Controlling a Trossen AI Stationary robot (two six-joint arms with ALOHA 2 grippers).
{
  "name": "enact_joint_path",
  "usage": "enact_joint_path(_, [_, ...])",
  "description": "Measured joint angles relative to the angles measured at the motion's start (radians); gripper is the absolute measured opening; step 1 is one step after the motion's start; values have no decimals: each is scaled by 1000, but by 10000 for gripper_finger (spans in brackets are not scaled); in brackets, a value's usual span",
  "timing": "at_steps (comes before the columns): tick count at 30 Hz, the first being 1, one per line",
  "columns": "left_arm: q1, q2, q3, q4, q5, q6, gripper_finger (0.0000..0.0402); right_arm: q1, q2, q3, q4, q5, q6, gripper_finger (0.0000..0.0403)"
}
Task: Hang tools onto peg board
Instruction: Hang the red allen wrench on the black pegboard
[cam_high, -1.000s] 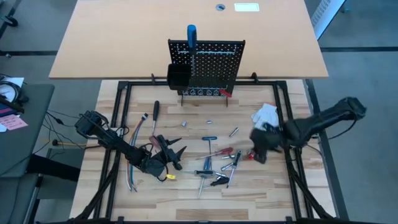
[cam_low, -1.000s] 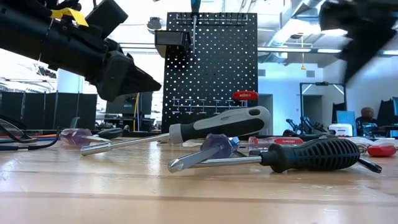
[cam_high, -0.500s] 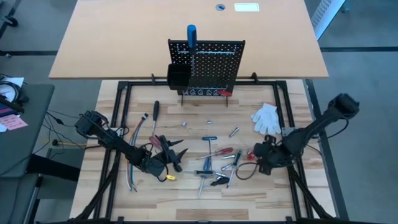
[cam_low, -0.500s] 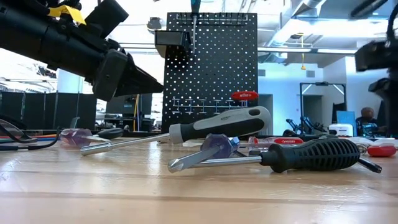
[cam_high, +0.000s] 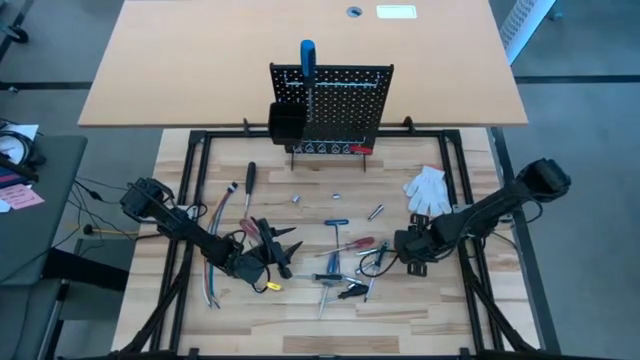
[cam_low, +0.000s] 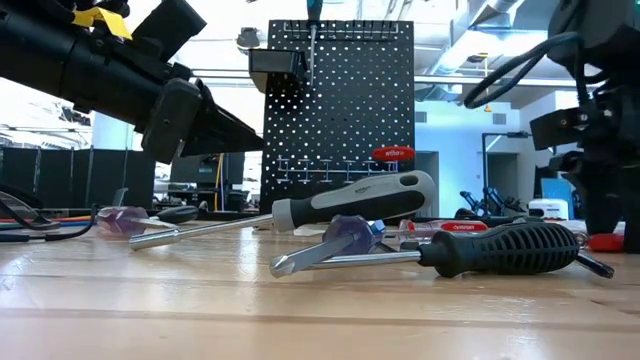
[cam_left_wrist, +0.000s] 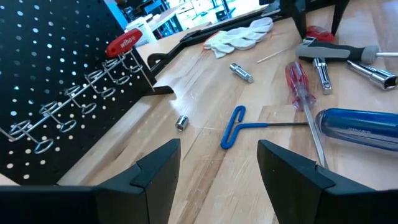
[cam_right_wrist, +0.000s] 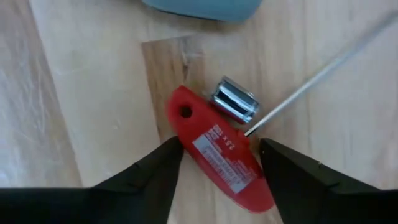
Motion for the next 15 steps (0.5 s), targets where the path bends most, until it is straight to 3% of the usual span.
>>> enact_joint_path(7, [0, 0, 0, 0, 0, -1, 210, 4, 17, 2, -5, -2, -15, 104])
enact_joint_path(15, [0, 0, 0, -3, 0, -3, 210, 9, -50, 23, -60, -5, -47, 103])
